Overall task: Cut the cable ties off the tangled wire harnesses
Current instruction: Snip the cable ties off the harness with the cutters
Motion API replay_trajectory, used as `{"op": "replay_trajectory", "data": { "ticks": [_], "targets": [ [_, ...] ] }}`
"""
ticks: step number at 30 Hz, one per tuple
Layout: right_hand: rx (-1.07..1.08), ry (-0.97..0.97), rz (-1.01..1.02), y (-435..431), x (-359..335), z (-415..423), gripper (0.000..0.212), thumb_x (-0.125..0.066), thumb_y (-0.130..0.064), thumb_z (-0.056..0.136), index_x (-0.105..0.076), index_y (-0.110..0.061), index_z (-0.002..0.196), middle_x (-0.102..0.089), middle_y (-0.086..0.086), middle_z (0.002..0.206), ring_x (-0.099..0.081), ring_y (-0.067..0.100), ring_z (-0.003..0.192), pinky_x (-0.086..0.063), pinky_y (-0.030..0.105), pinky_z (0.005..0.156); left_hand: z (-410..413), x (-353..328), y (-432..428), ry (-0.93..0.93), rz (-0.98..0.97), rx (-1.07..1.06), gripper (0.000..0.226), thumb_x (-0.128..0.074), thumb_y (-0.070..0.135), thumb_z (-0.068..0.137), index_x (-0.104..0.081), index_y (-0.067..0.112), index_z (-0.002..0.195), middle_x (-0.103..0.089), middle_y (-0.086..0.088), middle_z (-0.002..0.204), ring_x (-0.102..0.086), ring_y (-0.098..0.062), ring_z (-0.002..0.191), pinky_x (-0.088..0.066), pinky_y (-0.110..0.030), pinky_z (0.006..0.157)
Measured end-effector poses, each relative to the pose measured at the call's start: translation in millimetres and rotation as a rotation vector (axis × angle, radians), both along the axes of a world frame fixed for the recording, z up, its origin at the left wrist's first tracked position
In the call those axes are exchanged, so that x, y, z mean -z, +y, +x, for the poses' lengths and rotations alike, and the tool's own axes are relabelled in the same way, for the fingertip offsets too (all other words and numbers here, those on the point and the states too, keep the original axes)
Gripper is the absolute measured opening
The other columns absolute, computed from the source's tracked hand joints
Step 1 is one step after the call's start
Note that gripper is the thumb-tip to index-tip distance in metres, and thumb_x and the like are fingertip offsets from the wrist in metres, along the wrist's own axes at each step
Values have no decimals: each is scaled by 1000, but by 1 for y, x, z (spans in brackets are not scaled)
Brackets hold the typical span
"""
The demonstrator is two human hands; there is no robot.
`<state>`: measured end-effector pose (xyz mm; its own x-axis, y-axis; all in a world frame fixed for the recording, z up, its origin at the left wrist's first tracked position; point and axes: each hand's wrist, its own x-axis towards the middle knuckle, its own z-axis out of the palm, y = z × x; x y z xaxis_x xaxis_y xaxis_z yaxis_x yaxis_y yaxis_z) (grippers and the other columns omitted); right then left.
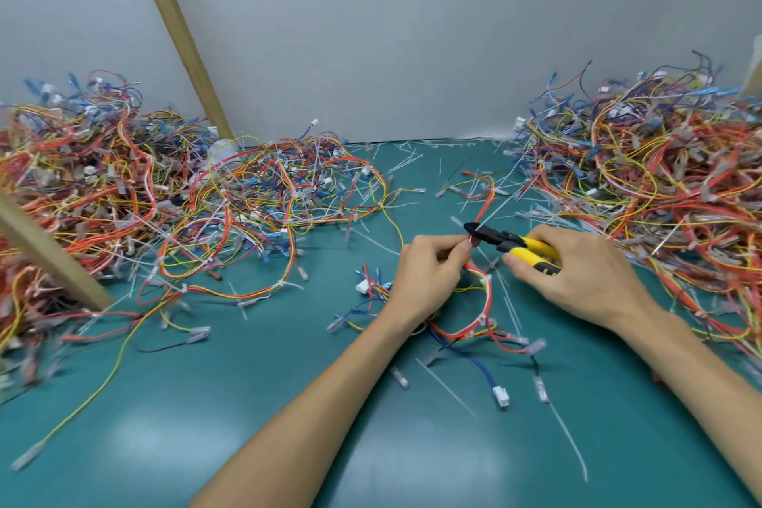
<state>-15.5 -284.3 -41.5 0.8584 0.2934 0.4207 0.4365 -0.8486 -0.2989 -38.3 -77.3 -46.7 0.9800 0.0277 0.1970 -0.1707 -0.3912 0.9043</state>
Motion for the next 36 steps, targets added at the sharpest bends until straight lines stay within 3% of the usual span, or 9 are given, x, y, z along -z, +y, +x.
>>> {"op": "replay_trajectory", "data": {
  "ticks": [3,9,15,20,26,30,34,36],
  "targets": [
    [-7,17,-12,1,0,-1,45,-50,-66,81,-53,-21,76,-53,-9,63,-52,22,65,-32,30,53,2,3,1,3,-5,10,22,-56,23,98,-77,16,95,-56,8,55,-39,-13,54,-46,-33,58],
    [-20,46,-12,-1,1,-4,44,-54,-70,80,-50,-26,82,-52,-11,65,-51,19,66,-37,32,56,4,7,-1,15,-25,20,25,-54,23,99,-76,11,95,-52,2,58,-38,-17,56,-37,-31,60],
    [12,67,-44,-1,1,-4,25,-66,-48,79,-55,-32,94,-52,-14,69,-55,23,73,-38,30,59,3,8,-1,21,-39,16,24,-54,21,99,-76,14,101,-48,13,46,-36,-15,54,-35,-30,58],
    [50,68,-75,-1,2,-5,30,-70,-40,75,-53,-29,98,-59,-6,82,-56,22,80,-43,31,64,5,10,-1,8,-27,38,24,-53,21,99,-76,17,104,-49,11,51,-32,-13,52,-28,-28,54],
    [73,9,-104,-3,1,-4,28,-70,-34,73,-45,-24,77,-49,-8,62,-50,27,64,-41,31,54,3,10,0,-1,-8,49,24,-53,22,99,-76,16,98,-59,4,62,-36,-13,51,-33,-29,56],
    [63,7,-106,-4,0,-3,30,-71,-31,72,-41,-24,72,-43,-8,54,-48,28,58,-39,30,50,3,10,-1,-1,-1,63,25,-53,22,100,-76,15,95,-65,-12,70,-36,-16,53,-32,-29,57],
    [59,-4,-100,-4,1,-3,30,-71,-30,71,-42,-24,73,-43,-8,54,-48,27,58,-38,30,49,3,10,0,2,-17,72,23,-53,22,100,-76,22,97,-58,10,59,-35,-13,51,-31,-28,55],
    [54,-10,-93,-5,2,-3,28,-71,-30,71,-43,-25,76,-48,-7,60,-49,26,61,-39,29,50,3,9,0,-1,-20,80,23,-52,21,100,-75,23,98,-56,14,57,-35,-12,51,-30,-28,55]
  ]
}}
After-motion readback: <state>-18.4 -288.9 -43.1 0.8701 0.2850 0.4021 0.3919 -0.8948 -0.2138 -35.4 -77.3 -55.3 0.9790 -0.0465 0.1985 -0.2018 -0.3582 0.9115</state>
